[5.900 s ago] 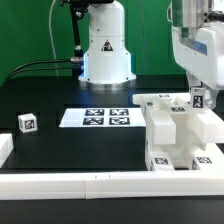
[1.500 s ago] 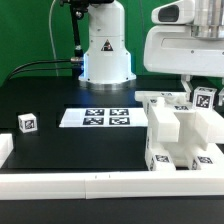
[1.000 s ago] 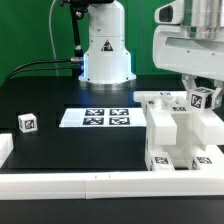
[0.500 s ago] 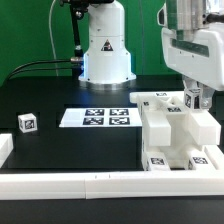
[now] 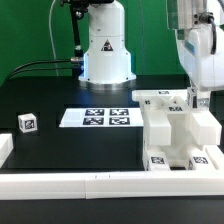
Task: Assemble chair
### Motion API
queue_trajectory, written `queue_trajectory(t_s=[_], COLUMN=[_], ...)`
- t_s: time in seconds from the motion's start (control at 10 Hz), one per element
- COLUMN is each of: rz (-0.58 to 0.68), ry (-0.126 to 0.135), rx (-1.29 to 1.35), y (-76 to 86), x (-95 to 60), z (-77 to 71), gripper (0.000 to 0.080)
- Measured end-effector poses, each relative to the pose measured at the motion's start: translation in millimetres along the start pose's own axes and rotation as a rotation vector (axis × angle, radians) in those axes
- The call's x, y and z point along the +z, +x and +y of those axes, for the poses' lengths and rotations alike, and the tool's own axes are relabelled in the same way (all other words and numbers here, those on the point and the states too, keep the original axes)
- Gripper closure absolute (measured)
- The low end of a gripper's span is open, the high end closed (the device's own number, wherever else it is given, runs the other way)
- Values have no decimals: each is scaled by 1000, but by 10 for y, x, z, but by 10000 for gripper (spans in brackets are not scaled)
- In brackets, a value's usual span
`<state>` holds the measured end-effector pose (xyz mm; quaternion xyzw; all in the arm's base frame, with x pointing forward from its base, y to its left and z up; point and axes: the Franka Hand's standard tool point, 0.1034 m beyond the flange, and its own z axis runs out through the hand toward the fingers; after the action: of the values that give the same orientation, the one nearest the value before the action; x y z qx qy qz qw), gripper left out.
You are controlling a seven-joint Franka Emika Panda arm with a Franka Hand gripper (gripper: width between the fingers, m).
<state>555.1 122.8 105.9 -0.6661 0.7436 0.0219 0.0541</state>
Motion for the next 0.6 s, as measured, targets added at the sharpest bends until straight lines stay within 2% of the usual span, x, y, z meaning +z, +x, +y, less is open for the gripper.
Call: queue_trajectory(t_s=[0.1,0.2,0.3,0.4,0.6], rz=[0,0,0,0,0], ry=[0,0,0,0,0], rx=[0,0,0,-1,-66], y=[1,0,0,1,61], x=[2,2,2,2,-22], z=[1,1,1,1,13], gripper=[446,274,274,170,154])
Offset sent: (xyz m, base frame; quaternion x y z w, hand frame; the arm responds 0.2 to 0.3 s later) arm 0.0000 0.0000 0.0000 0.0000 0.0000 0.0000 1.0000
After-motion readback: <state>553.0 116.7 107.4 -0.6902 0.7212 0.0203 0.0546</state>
